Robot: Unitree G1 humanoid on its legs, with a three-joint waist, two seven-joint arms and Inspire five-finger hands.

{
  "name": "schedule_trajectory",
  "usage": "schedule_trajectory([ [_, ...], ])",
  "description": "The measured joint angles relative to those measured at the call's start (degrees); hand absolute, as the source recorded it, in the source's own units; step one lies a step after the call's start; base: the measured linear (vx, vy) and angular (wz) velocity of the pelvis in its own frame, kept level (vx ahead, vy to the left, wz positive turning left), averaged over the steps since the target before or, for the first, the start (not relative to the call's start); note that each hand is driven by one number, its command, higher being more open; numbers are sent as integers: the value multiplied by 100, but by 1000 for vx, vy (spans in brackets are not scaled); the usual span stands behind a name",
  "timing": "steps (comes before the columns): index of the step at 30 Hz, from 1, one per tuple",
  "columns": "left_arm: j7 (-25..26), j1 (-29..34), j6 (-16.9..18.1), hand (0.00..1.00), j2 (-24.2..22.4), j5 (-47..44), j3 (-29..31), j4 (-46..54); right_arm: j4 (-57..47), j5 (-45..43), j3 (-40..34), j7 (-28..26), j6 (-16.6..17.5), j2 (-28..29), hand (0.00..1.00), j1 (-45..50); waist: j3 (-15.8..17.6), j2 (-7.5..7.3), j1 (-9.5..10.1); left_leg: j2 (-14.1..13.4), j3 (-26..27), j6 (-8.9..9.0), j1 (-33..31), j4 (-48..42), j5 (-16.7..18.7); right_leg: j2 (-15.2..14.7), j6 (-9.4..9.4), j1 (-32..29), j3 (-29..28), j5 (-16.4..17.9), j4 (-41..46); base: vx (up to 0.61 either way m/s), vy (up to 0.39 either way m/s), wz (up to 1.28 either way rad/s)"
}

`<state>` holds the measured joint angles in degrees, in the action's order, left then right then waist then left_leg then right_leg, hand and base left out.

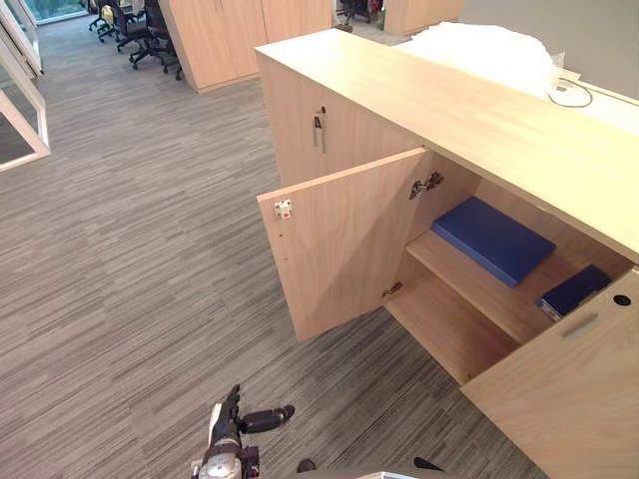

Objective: Walk over to the cabinet, pick up the folder, carry it to the office cabinet, place the folder inside the office cabinet, then close the office cabinet door

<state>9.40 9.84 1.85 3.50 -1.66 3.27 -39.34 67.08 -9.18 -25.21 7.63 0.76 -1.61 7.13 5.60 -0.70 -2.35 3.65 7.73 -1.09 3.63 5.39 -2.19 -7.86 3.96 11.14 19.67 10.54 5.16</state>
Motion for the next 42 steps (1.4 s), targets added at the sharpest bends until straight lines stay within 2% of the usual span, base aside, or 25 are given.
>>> schedule_trajectory([
  [5,17,-250,-6,100,-80,-9,-62,409,0,5,-2,-19,-27,-76,100,48,-58,98,-69,-53,115,41,6,3,-36,54,19,32,-127,51,-145,-39,-46,-12],
  [9,70,-636,-66,100,-56,-60,76,402,9,8,-1,-46,-77,-69,100,93,-51,61,-128,-123,234,81,85,3,-12,119,-1,99,-228,39,-209,-10,-35,-15],
  [12,153,-1017,-124,100,67,-249,438,285,11,9,-2,-121,-104,-56,100,117,-53,36,-141,-196,420,158,151,3,42,172,-37,82,-450,16,-243,7,-15,-35],
  [17,197,-1747,-166,100,666,-522,884,-332,18,9,-75,-222,-182,-58,100,155,-69,22,-169,-306,650,223,179,0,85,256,-95,-4,-703,-26,-235,20,-15,-27],
  [22,185,-2486,-258,100,1526,-659,1352,-1688,27,7,-292,-346,-172,-48,100,150,-76,37,-197,-488,924,285,271,-3,125,408,-179,-60,-979,-146,-235,-3,-28,-31],
  [25,117,-2900,-292,100,2068,-800,1438,-2398,113,4,-410,-398,-169,-62,100,154,-71,65,-207,-577,1057,300,287,-32,115,488,-222,-116,-1133,-203,-233,-22,-47,-26],
  [30,-21,-3297,-347,100,2605,-797,1624,-2656,120,-56,-531,-529,-85,-80,100,284,-74,206,-206,-726,1241,334,318,-32,94,617,-281,-236,-1403,-337,-192,-50,-34,-28],
  [34,-115,-3746,-348,100,2669,-795,1583,-2682,119,-240,-585,-606,2,-101,100,446,-100,288,-212,-765,1241,374,311,-32,68,648,-306,-310,-1534,-368,-152,-77,-22,-15],
  [36,-168,-3917,-342,100,2670,-795,1359,-2682,115,-241,-621,-630,51,-98,100,509,-99,297,-227,-769,1240,391,301,-31,55,650,-307,-342,-1557,-368,-131,-110,-15,-10],
  [41,-461,-4376,-255,100,2670,-792,314,-2678,94,-453,-586,-657,76,-49,100,572,-116,312,-283,-733,1228,368,124,-2,-20,619,-309,-598,-1601,-366,-26,-137,8,-6],
  [42,-478,-4396,-249,100,2670,-792,260,-2678,87,-460,-573,-657,76,-50,100,577,-115,312,-284,-731,1228,367,119,-2,-25,616,-309,-603,-1605,-366,-24,-163,28,-3],
])
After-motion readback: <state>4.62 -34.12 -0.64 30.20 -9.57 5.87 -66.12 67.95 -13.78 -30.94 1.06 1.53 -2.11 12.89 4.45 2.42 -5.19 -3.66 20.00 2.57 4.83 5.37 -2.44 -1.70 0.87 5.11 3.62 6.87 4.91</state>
